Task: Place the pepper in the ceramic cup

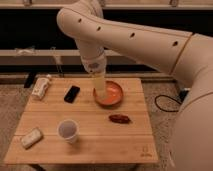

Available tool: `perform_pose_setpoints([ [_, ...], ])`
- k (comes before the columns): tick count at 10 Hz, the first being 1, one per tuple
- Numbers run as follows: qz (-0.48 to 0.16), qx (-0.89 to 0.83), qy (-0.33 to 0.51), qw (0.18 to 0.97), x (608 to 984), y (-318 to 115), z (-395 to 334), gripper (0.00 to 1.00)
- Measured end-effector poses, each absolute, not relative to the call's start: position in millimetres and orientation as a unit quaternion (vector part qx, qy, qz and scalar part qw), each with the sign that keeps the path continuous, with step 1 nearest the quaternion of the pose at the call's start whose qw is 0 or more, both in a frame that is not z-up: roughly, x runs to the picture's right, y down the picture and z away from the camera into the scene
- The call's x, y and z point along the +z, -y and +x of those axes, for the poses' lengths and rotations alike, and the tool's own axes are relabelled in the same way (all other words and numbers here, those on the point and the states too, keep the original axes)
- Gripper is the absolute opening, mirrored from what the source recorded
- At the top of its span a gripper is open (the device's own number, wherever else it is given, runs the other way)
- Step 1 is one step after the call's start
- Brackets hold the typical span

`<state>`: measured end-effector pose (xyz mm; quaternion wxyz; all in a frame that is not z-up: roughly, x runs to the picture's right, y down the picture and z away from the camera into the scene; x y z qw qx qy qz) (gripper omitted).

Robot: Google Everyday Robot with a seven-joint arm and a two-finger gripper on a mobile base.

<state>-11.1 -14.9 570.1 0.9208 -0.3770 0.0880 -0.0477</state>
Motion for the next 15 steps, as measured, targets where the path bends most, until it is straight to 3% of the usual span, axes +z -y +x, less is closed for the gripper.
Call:
perform_pose_setpoints([
  [4, -0.373, -0.043, -0.090, 0.922, 593, 13, -7, 0.80],
  [15, -0.419, -0.001, -0.095, 0.903, 679, -60, 25, 0.80],
])
